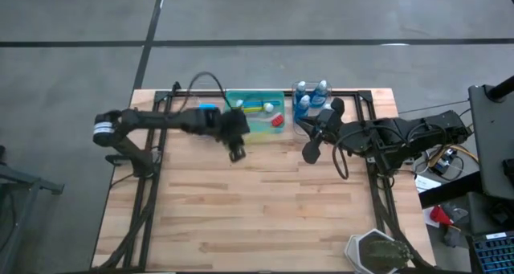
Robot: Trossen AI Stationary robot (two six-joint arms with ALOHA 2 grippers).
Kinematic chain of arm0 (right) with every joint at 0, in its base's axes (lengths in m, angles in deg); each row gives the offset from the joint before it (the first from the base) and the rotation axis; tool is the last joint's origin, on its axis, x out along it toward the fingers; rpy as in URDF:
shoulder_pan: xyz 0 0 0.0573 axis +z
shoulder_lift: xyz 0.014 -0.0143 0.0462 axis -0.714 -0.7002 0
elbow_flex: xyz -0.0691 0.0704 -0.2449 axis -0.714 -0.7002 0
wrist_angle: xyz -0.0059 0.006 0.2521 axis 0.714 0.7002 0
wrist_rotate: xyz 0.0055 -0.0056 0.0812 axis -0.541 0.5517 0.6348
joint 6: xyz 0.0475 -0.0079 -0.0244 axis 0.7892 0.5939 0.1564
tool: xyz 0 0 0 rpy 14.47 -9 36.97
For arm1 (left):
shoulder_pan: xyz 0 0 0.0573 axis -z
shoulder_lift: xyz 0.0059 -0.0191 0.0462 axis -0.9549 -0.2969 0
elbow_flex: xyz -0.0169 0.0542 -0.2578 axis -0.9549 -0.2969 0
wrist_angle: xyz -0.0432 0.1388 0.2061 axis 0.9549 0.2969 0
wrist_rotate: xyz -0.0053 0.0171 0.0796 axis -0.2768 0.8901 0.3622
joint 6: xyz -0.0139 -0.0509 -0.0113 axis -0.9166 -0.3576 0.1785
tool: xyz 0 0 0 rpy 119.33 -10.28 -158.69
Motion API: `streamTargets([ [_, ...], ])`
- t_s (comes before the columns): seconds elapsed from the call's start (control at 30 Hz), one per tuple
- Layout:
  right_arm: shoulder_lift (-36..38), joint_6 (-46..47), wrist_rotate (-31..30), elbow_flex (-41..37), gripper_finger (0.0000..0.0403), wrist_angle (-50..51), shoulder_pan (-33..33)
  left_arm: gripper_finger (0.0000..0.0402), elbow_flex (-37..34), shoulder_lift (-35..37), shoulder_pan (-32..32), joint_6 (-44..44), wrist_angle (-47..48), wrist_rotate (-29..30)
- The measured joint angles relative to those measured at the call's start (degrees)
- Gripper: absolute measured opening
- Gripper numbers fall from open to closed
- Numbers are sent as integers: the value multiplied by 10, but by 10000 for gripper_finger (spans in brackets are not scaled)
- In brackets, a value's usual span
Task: Pick & Place Kitchen Sink Supplies
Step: Put the green dishwashing brush into the green bin
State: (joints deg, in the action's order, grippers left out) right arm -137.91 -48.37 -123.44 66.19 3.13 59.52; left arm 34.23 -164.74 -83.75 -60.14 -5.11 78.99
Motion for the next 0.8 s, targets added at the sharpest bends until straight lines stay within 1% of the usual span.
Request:
streamTargets([
  [0.13,0,11,0,0,47,0,0,42,50,-16,-78,70,7,-1],
  [0.2,0,18,0,0,48,0,0,42,76,-27,-115,124,7,3],
  [0.37,0,25,0,0,49,0,0,41,146,-73,-182,246,1,5],
  [0.47,0,37,0,0,47,0,0,45,184,-114,-201,316,2,6],
  [0.53,0,39,0,0,49,0,0,46,203,-143,-206,347,2,5],
  [0.67,0,47,0,0,48,0,0,43,227,-201,-209,382,19,5],
  [0.8,0,64,0,0,48,-1,0,42,226,-240,-211,388,29,10],
])
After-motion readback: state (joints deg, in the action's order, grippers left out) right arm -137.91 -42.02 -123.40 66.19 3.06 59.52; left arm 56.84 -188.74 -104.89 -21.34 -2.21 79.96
